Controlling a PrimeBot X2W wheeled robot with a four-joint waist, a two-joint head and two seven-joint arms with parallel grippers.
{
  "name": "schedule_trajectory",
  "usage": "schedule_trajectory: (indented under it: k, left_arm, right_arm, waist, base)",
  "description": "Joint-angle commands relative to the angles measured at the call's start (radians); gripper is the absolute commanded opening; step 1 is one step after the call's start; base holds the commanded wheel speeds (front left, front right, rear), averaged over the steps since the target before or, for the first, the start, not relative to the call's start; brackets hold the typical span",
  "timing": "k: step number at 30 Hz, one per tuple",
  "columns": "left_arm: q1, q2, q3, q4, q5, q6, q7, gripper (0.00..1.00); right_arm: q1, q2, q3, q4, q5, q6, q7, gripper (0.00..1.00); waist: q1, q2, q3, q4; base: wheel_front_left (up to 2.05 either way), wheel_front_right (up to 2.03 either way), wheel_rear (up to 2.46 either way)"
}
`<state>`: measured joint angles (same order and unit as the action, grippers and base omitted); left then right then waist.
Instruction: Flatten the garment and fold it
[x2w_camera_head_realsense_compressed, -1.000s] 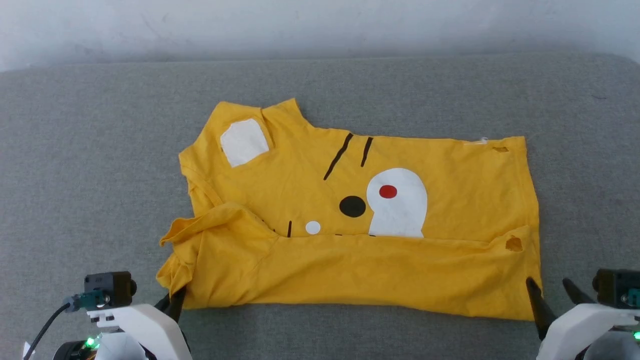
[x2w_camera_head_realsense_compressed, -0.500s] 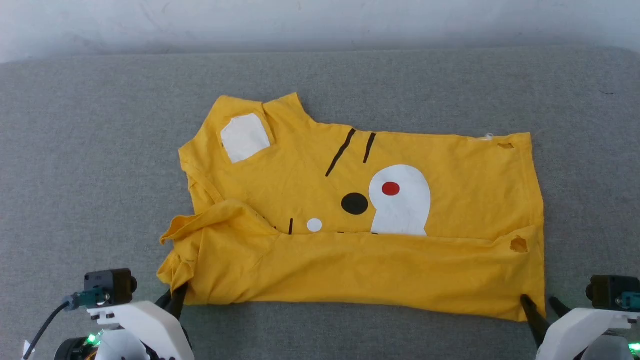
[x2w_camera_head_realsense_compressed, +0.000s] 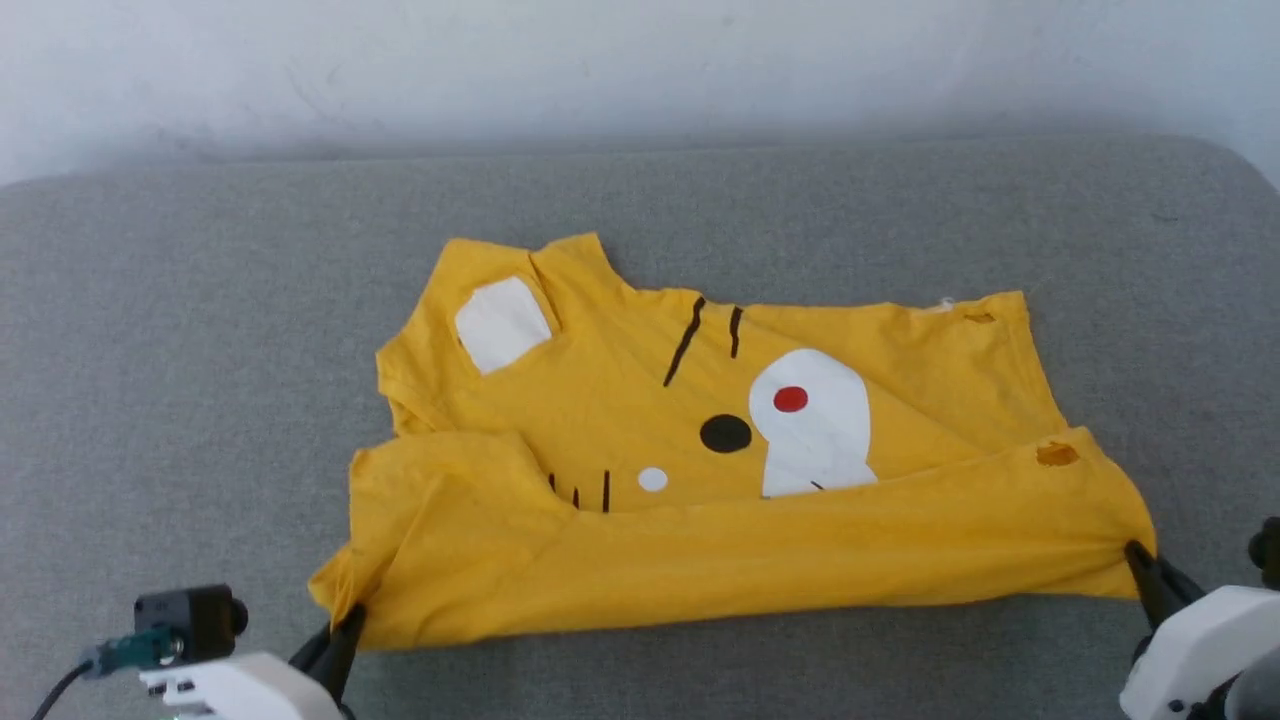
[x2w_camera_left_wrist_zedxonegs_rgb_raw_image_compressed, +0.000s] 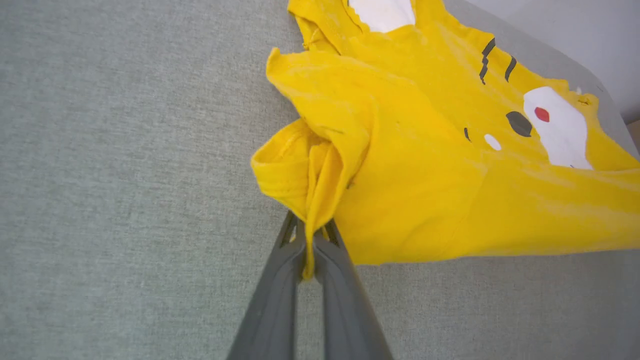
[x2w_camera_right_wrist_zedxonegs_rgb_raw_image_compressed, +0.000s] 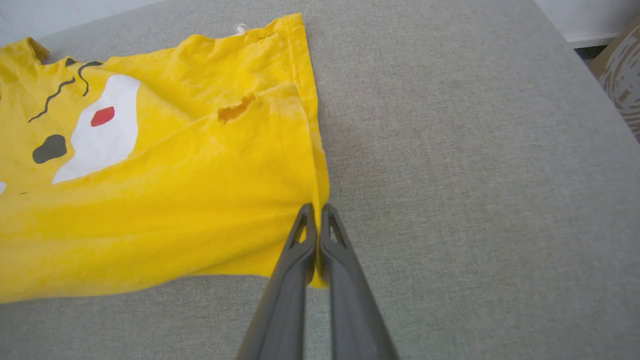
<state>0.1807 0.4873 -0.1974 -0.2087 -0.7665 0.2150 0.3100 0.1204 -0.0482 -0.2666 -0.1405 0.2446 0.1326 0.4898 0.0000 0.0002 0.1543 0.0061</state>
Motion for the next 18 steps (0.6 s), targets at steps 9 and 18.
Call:
schedule_trajectory:
  k: [9, 18]
  left_arm:
    - [0.173, 0.039, -0.006, -0.127, -0.051, 0.041, 0.09, 0.0]
    - [0.235, 0.011, -0.032, -0.109, -0.107, 0.047, 0.128, 0.0]
  right_arm:
    - [0.109, -0.002, -0.056, -0.06, 0.026, -0.002, 0.081, 0.0]
    - [0.183, -0.002, -0.044, -0.009, 0.038, -0.002, 0.129, 0.0]
  waist:
    - [0.0, -0.0002, -0.044, 0.014]
    - [0.0, -0.0002, -0.04, 0.027]
  base:
    - [0.0, 0.0, 0.0]
    - [0.0, 0.0, 0.0]
